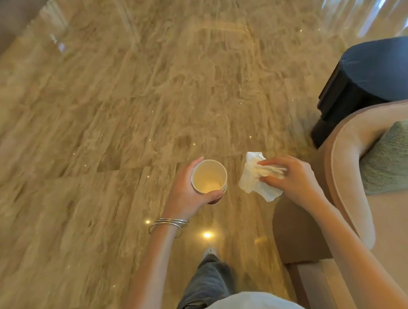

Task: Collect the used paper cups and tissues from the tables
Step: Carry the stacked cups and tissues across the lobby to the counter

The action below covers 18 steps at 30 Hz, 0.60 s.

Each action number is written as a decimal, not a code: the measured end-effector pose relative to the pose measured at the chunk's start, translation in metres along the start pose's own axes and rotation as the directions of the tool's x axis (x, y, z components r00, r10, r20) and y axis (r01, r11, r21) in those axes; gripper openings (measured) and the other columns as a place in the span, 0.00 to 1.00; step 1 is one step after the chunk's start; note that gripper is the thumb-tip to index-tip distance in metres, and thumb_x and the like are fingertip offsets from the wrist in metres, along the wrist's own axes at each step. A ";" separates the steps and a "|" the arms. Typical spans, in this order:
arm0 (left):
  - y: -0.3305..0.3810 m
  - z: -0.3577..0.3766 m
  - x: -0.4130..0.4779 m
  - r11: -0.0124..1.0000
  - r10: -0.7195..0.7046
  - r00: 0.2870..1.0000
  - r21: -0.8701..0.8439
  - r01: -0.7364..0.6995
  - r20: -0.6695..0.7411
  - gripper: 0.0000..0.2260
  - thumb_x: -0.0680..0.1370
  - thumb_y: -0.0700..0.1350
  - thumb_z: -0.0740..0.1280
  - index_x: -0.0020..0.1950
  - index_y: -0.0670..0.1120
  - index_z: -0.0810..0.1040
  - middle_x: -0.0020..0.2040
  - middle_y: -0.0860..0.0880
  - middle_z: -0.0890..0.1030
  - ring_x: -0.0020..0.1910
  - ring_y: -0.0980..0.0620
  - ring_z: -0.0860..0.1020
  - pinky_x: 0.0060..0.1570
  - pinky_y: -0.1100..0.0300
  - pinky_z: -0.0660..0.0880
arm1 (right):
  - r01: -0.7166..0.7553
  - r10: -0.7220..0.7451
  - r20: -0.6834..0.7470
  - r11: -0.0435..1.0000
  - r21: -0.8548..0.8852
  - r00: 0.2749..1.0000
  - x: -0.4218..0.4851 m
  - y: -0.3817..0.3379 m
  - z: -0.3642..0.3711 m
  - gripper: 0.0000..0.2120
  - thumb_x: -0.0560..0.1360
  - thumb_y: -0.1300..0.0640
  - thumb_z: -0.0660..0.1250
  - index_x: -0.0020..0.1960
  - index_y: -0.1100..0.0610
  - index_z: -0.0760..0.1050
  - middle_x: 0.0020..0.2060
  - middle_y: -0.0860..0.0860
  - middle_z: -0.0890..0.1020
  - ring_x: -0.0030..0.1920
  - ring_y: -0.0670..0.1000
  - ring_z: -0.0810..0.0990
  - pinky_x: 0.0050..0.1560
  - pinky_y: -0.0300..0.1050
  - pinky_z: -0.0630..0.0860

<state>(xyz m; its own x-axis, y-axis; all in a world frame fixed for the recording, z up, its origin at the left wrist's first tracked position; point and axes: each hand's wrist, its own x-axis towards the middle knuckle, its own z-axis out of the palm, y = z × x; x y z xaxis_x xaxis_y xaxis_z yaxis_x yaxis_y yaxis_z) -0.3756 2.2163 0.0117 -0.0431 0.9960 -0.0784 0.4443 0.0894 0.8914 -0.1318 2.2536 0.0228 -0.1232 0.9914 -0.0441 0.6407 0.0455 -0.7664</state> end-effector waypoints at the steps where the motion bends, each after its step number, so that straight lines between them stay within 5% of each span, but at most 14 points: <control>1: 0.002 -0.009 0.022 1.000 0.019 1.000 0.004 -0.019 0.009 0.38 0.61 0.49 0.79 0.68 0.54 0.67 0.61 0.56 0.71 0.58 0.56 0.70 0.56 0.61 0.68 | -0.004 0.005 -0.019 1.000 0.013 1.000 0.017 -0.007 0.001 0.12 0.68 0.52 0.72 0.48 0.39 0.77 0.43 0.40 0.77 0.43 0.41 0.75 0.41 0.36 0.71; 10: 0.004 -0.045 0.184 0.995 0.086 0.993 0.049 -0.090 0.077 0.37 0.61 0.52 0.79 0.66 0.59 0.67 0.57 0.62 0.72 0.55 0.59 0.71 0.52 0.64 0.67 | -0.058 0.063 -0.062 0.995 0.082 0.996 0.151 -0.023 0.010 0.13 0.67 0.53 0.73 0.46 0.37 0.76 0.41 0.38 0.76 0.42 0.39 0.75 0.38 0.33 0.68; 18: 0.009 -0.027 0.340 0.995 0.066 0.986 0.062 -0.076 0.151 0.37 0.62 0.50 0.79 0.67 0.56 0.66 0.60 0.55 0.72 0.58 0.55 0.71 0.56 0.59 0.69 | -0.072 0.075 -0.033 0.995 0.066 0.997 0.303 0.008 -0.002 0.13 0.66 0.53 0.74 0.46 0.39 0.77 0.43 0.40 0.77 0.43 0.41 0.76 0.39 0.34 0.69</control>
<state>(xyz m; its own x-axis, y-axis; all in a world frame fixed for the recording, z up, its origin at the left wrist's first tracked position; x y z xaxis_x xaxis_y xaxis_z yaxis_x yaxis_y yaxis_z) -0.4103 2.5555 0.0055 0.1217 0.9888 -0.0859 0.5007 0.0136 0.8655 -0.1626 2.5544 0.0045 -0.0504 0.9955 -0.0802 0.5969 -0.0344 -0.8016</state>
